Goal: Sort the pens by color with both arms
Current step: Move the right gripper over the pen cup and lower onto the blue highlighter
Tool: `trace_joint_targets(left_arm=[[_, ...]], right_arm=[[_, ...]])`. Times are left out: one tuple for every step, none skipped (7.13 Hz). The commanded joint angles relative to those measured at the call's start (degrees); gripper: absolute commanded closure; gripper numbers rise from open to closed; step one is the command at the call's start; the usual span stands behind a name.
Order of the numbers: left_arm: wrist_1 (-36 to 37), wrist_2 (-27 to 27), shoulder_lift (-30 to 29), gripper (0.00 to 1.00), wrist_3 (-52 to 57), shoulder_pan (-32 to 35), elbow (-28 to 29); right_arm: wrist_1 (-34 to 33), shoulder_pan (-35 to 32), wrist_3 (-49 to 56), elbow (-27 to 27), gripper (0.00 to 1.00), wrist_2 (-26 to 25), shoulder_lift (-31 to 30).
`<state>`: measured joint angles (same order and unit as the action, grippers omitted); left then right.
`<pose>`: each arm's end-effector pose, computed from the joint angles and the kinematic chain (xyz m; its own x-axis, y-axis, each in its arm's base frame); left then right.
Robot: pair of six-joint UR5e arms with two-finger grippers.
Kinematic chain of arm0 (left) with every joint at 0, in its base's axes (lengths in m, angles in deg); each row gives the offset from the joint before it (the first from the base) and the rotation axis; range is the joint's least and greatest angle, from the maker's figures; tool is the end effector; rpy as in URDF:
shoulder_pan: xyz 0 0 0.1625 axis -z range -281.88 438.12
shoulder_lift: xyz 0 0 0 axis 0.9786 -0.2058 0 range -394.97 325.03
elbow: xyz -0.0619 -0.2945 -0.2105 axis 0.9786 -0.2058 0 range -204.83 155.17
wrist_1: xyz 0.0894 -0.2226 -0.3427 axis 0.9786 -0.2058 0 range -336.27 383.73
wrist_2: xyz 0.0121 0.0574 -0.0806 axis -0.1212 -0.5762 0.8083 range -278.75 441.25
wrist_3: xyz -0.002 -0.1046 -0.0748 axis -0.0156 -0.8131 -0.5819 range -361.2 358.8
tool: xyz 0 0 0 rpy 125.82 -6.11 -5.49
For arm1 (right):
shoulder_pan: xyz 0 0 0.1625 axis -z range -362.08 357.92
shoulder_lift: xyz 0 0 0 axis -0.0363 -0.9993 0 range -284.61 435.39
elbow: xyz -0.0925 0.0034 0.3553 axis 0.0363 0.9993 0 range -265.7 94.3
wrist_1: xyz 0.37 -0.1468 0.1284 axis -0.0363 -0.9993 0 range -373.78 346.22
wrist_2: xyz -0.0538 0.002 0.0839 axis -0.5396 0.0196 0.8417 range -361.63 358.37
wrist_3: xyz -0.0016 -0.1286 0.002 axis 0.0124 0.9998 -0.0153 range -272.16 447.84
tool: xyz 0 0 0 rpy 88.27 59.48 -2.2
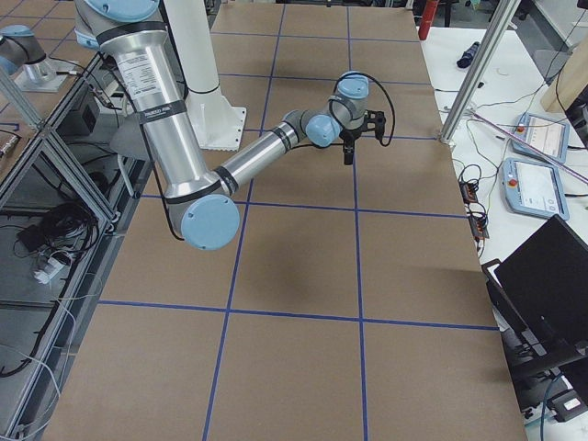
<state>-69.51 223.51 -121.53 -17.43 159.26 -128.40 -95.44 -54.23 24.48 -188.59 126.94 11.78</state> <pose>0.0432 -0.4825 0.5129 0.5955 -0.0047 -0.8033 0.0173 0.9998 0.0069 -0.3334 -0.5154 0.2346 0.5199 0.0977 0.8486 -0.1138 0.9925 -0.0445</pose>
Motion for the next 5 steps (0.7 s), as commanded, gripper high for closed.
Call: trace_joint_targets(left_arm=[[0.08, 0.04, -0.01, 0.0, -0.13, -0.71, 0.03], [0.08, -0.05, -0.01, 0.0, -0.3, -0.89, 0.12], [0.08, 0.04, -0.1, 0.0, -0.3, -0.89, 0.29], [-0.01, 0.21, -0.1, 0.0, -0.39, -1.15, 0.21], [0.08, 0.12, -0.1, 0.0, -0.39, -1.24, 0.3]], right_arm=[[-8.12, 2.74, -3.88, 5.99, 0.15, 1.15, 11.88], [-8.16, 4.75, -3.88, 7.51, 0.17, 2.55, 13.15], [-8.24, 5.99, -3.97, 11.79, 0.16, 2.48, 16.91], [-8.33, 7.57, -3.88, 17.4, 0.15, 2.48, 22.43], [-8.33, 8.72, -3.71, 20.24, 0.15, 2.39, 24.48]])
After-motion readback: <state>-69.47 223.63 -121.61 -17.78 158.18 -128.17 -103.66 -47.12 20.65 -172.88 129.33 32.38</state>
